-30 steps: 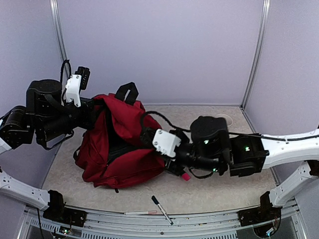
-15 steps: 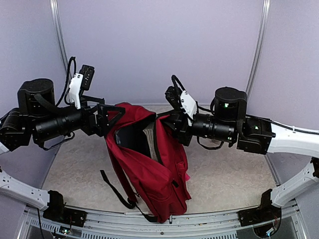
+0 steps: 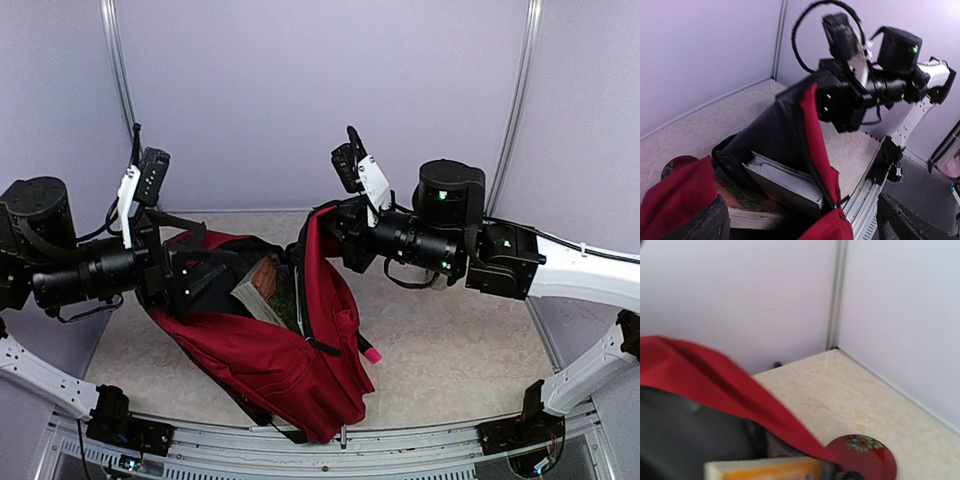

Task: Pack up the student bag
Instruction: Pass from the left arm to the right, then pass from the right arm to the left

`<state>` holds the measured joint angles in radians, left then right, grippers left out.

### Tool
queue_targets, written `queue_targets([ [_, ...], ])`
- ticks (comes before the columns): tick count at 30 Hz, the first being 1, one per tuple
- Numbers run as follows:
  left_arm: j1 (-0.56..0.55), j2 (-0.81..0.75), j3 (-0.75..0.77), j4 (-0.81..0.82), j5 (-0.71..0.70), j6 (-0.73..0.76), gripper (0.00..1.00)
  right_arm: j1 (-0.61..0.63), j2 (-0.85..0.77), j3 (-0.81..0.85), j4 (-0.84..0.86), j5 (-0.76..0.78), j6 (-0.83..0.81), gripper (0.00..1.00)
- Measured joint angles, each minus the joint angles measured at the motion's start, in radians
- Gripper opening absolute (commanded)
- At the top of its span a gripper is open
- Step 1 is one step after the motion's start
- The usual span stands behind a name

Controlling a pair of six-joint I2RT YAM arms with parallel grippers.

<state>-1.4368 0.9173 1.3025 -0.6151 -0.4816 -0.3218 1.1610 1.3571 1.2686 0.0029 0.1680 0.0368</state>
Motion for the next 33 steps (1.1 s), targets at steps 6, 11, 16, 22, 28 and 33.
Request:
queue_targets([
  [6, -0.123, 0.030, 0.029, -0.251, -0.211, -0.212, 0.99, -0.013, 0.037, 0.030, -0.014, 0.095, 0.060, 0.00],
  [11, -0.034, 0.021, 0.047, -0.513, -0.298, -0.431, 0.99, -0.015, 0.042, 0.030, -0.016, 0.100, 0.097, 0.00],
  [16, 0.191, 0.033, -0.003, -0.634, -0.282, -0.487, 0.99, -0.016, 0.047, 0.030, -0.022, 0.095, 0.122, 0.00],
  [22, 0.357, -0.002, -0.097, -0.660, -0.217, -0.465, 0.99, -0.016, 0.047, 0.030, -0.032, 0.075, 0.148, 0.00],
  [28, 0.455, -0.045, -0.214, -0.630, -0.112, -0.402, 0.99, -0.016, 0.047, 0.002, -0.027, 0.055, 0.179, 0.00],
  [33, 0.529, -0.003, -0.257, -0.635, -0.085, -0.379, 0.99, -0.016, 0.047, -0.003, -0.031, 0.035, 0.189, 0.00],
])
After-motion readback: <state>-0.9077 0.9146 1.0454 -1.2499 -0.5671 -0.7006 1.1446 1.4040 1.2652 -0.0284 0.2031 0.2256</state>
